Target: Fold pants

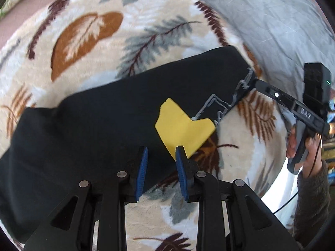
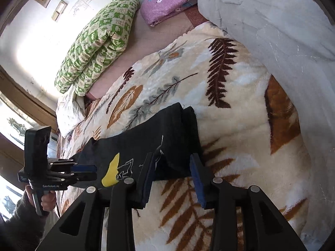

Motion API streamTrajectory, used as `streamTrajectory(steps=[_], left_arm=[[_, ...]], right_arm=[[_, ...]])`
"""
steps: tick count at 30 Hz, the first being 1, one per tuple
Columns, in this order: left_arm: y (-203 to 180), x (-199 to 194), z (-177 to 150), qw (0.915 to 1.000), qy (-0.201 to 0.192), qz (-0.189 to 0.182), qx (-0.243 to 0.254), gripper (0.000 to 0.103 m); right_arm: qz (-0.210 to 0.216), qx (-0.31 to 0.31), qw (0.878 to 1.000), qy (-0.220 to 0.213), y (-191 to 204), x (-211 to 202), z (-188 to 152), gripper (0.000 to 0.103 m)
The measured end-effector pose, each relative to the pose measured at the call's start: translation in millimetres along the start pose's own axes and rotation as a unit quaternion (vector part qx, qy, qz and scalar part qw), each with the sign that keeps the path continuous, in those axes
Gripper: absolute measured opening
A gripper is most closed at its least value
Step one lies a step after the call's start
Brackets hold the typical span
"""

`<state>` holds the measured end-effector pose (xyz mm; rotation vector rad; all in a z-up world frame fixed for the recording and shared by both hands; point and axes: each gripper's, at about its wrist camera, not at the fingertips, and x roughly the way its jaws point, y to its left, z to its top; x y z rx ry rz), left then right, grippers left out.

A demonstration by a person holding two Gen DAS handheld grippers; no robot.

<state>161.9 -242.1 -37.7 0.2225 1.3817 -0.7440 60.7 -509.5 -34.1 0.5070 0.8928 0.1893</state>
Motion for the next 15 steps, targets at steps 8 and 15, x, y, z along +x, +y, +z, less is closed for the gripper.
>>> streamTrajectory(steps=[8,15], left_arm=[[1.9,15.1,0.6,0.9992,0.011,-0.003,-0.037,0.025],[-15.6,20.8,-1.3,0.9985,0.0,0.042,-0.035,0.026]], right_arm=[[-0.092,-0.151,0.984,0.013,31.2,13.1,8.0,0.006],[-0.14,-0.167,0.975,0.048,19.1,30.1,2.6,0.023]])
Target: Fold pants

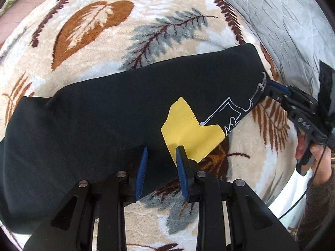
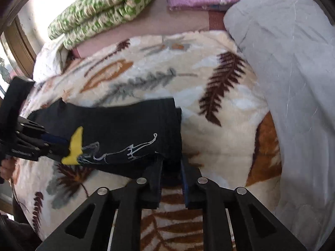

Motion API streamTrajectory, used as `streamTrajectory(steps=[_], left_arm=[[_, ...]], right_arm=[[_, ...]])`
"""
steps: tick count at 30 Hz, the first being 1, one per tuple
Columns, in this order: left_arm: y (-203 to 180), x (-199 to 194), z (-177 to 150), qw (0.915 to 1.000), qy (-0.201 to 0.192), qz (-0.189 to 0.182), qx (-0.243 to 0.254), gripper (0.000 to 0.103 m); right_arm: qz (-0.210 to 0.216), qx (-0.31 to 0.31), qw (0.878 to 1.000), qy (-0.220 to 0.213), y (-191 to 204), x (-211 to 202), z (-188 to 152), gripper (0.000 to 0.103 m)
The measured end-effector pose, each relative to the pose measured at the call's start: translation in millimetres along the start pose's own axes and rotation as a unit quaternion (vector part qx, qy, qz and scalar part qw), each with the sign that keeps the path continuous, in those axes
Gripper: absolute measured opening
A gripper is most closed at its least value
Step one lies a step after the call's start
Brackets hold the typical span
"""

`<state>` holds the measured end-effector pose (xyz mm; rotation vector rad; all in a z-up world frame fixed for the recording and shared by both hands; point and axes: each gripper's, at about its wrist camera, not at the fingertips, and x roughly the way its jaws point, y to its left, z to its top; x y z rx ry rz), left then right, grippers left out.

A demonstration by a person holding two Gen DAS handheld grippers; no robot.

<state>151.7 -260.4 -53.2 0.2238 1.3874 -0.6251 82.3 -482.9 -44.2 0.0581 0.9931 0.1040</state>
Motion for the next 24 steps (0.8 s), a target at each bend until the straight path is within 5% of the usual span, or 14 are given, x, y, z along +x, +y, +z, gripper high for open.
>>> streamTrajectory(steps=[2,7,9,13,17,24], left_arm=[[-1.1,-4.7,-2.9,0.9996,-0.002,-0.012,-0.026,0.026],[-9.9,-14.2,-24.2,0.9853,0.006,-0.121,-0.121,0.027],[-18.1,-12.3,-32.8,0.9751,0.006,-0.15,-0.163,0.039],[-29.8,0.5,-36.2,0.9317,-0.004,-0.232,-0.279,0.039],[-38.1,17.0,-33.5,0.8822,-0.02,-0.283,-0.376,0.039],[-54.3,37.1,-19.3,0.8411,-0.046,-0.311,-0.44,0.039]], right_arm=[[0.006,0.025,1.0,-0.005,-8.0,-2.6,-3.9,0.029],[0.029,0.07,0.997,-0.017,-18.4,-34.2,-3.2,0.036],[0.046,0.093,0.994,-0.033,-24.0,-50.9,-2.9,0.036],[0.093,0.176,0.979,-0.045,-39.6,-67.2,0.2,0.057],[0.13,0.219,0.967,-0.018,-46.3,-52.6,2.4,0.058],[0.162,0.269,0.949,-0.015,-62.7,-27.8,0.6,0.058]])
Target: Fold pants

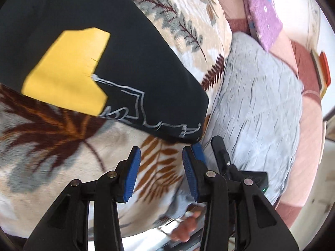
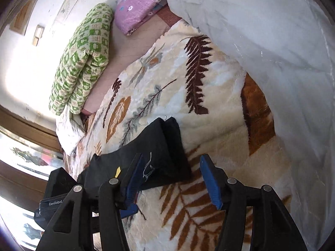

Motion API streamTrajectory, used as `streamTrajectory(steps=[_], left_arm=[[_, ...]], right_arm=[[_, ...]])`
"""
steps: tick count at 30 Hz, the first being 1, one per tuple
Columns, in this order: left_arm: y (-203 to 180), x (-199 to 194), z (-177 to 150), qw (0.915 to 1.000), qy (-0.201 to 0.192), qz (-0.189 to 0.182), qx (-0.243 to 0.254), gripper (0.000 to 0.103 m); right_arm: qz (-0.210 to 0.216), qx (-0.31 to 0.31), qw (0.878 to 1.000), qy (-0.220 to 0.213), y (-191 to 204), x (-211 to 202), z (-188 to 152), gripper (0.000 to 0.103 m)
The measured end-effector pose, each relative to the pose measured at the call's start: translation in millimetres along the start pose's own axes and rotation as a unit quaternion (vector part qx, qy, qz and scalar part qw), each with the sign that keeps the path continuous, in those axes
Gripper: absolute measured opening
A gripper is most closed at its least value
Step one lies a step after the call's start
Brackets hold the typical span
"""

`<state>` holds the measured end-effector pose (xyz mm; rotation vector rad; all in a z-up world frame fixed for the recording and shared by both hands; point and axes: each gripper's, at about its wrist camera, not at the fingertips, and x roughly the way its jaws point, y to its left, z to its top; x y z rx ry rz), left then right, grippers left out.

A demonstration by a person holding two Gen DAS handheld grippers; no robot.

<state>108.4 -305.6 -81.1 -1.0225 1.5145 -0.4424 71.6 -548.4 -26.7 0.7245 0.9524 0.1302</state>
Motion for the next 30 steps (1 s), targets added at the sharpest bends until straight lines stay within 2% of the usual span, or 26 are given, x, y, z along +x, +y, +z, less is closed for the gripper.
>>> streamTrajectory(steps=[5,10,12,14,18,26,29,30], left_arm=[[9.2,0.9,7.2,0.9997,-0.004,-0.005,-0.024,0.039],[17.4,-0.4,16.8,0.9983,-0.025,-0.013,-0.051,0.039],[15.6,2.7,18.4,0.9981,-0.027,-0.014,-0.054,0.045],[13.7,9.4,18.9,0.9978,-0.025,-0.015,-0.06,0.045],[9.8,18.5,18.6,0.9977,-0.022,-0.013,-0.063,0.045],[3.8,23.0,18.9,0.9977,-0.04,-0.001,-0.056,0.045],[-5.7,24.6,18.9,0.9984,-0.041,0.019,-0.034,0.041],[-8.1,24.7,19.4,0.9987,-0.039,0.022,-0.022,0.027]], right_arm=[[0.038,0.034,0.999,0.012,-10.7,15.5,8.0,0.058],[0.041,0.038,0.998,0.024,-11.5,29.6,20.0,0.058],[0.044,0.038,0.998,0.037,-10.3,37.1,25.0,0.058],[0.045,0.04,0.997,0.05,-8.6,45.0,29.2,0.059],[0.036,0.035,0.996,0.075,-4.8,59.4,35.4,0.059],[0.055,0.037,0.992,0.108,-5.6,75.2,44.4,0.059],[0.056,0.037,0.991,0.116,-4.5,79.3,45.9,0.055],[0.054,0.037,0.991,0.116,-4.1,79.6,46.1,0.047]])
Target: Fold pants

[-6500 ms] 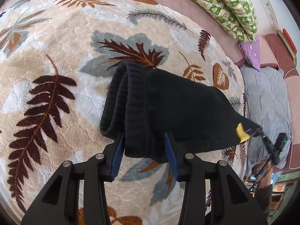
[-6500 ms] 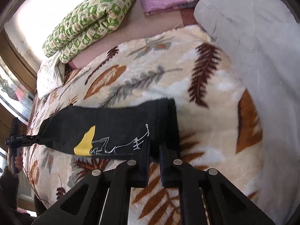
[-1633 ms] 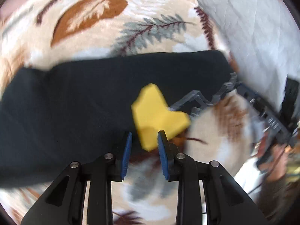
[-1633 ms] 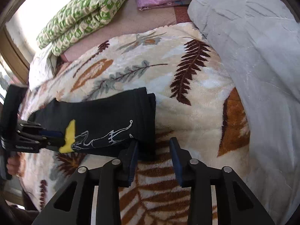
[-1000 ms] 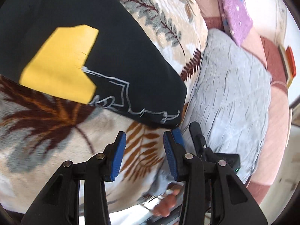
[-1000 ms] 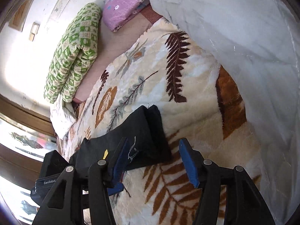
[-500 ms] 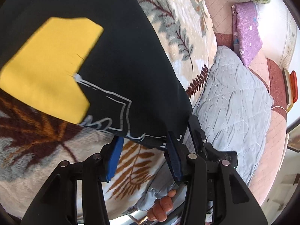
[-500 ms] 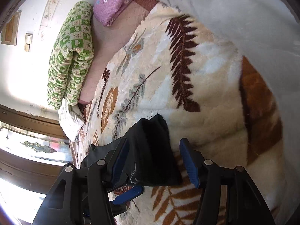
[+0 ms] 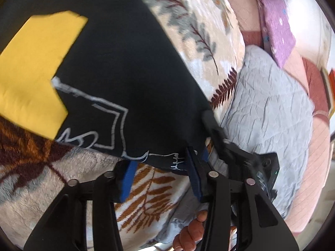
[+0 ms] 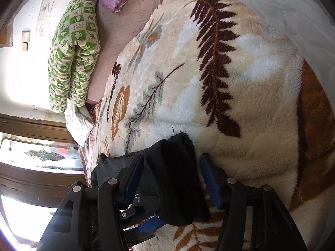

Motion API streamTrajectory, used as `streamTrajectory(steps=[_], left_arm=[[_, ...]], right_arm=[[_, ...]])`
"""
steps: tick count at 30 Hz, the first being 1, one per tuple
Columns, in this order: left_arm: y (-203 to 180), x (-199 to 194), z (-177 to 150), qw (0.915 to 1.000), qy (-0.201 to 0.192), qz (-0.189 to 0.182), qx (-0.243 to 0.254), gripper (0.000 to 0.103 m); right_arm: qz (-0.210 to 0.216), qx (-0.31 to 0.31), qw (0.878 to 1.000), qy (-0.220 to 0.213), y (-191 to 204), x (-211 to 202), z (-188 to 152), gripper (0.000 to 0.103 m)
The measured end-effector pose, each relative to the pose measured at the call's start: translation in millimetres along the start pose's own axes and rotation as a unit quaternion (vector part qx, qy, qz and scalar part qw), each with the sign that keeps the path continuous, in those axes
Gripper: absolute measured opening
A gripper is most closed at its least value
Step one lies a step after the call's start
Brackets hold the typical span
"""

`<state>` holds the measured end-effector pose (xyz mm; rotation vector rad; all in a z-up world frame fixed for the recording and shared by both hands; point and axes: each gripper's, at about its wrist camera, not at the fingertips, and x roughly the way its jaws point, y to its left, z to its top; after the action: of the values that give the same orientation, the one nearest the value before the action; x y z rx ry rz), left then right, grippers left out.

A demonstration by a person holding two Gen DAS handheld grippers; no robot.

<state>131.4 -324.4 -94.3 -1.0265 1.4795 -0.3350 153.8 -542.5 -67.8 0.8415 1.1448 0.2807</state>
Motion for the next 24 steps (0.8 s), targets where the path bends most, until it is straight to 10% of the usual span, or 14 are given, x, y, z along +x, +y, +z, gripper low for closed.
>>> streamTrajectory(steps=[5,24], left_arm=[[5.9,3.8,5.4,0.9994,0.026,-0.014,0.018,0.013],[1.0,-38.1,9.1,0.995,0.044,-0.08,0.039,0.013]], right_arm=[[-0.013,0.003,1.0,-0.005,-5.0,-0.5,-4.1,0.014],[-0.031,-0.032,0.998,-0.036,39.2,-28.3,-15.9,0.009]])
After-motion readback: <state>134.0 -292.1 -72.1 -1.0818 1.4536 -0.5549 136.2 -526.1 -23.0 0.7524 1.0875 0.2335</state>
